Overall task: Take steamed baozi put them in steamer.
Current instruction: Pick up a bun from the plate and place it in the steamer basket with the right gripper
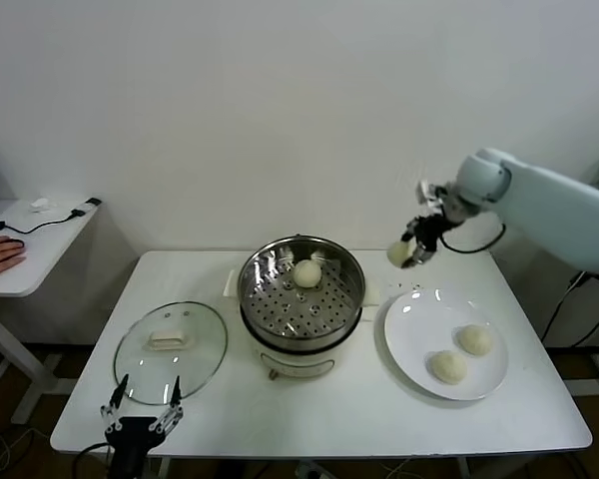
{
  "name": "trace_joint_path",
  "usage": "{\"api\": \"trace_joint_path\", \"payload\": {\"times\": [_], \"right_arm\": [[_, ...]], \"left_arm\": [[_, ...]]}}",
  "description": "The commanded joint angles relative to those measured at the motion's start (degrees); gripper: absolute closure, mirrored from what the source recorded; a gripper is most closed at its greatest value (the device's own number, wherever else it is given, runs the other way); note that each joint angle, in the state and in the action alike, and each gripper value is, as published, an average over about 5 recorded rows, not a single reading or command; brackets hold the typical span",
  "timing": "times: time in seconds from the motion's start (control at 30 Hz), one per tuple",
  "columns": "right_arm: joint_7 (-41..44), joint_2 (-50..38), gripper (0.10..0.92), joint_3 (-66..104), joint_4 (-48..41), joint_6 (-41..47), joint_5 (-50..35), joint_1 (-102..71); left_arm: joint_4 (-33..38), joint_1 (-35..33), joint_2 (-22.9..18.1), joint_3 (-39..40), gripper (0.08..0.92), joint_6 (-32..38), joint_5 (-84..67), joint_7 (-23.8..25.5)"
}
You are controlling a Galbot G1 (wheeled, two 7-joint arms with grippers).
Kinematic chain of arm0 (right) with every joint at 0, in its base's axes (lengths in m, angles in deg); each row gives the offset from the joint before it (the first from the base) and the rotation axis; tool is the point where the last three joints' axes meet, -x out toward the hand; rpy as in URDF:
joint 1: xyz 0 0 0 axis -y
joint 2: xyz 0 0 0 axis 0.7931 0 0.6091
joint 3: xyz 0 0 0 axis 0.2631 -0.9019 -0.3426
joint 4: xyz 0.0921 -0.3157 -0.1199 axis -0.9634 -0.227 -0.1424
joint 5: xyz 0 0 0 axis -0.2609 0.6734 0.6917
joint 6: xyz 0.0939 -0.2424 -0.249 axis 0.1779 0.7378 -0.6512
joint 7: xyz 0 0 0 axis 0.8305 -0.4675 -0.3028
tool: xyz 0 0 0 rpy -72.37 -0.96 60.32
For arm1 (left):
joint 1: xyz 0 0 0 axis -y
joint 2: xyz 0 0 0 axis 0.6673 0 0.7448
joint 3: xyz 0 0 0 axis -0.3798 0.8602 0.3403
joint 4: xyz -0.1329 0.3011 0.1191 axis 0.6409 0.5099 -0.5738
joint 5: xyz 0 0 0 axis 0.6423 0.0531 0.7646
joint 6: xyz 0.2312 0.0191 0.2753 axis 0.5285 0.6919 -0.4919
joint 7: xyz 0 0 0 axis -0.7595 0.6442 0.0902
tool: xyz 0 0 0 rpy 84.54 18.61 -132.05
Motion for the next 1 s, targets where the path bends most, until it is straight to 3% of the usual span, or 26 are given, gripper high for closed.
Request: {"api": "trace_joint_path", "payload": {"times": [0.03,0.53,1.0], "right_arm": [[-2.3,8.4,0.423,-8.0,0.8,2.6,-13.6,11.4],[-12.7,24.0,0.423,-5.7,0.0,9.0,-12.9,-1.8],[-15.6,27.4,0.423,-5.8,-3.0,10.3,-10.8,-10.3]], "left_arm": [[-0.1,-0.2,0.2,0.1,0.177,0.4,-0.1,0.0],[-1.4,-0.9,0.6,-0.2,0.177,1.7,-0.7,-0.2],[-2.2,0.5,0.1,0.0,0.177,1.6,-0.4,-0.2]]}}
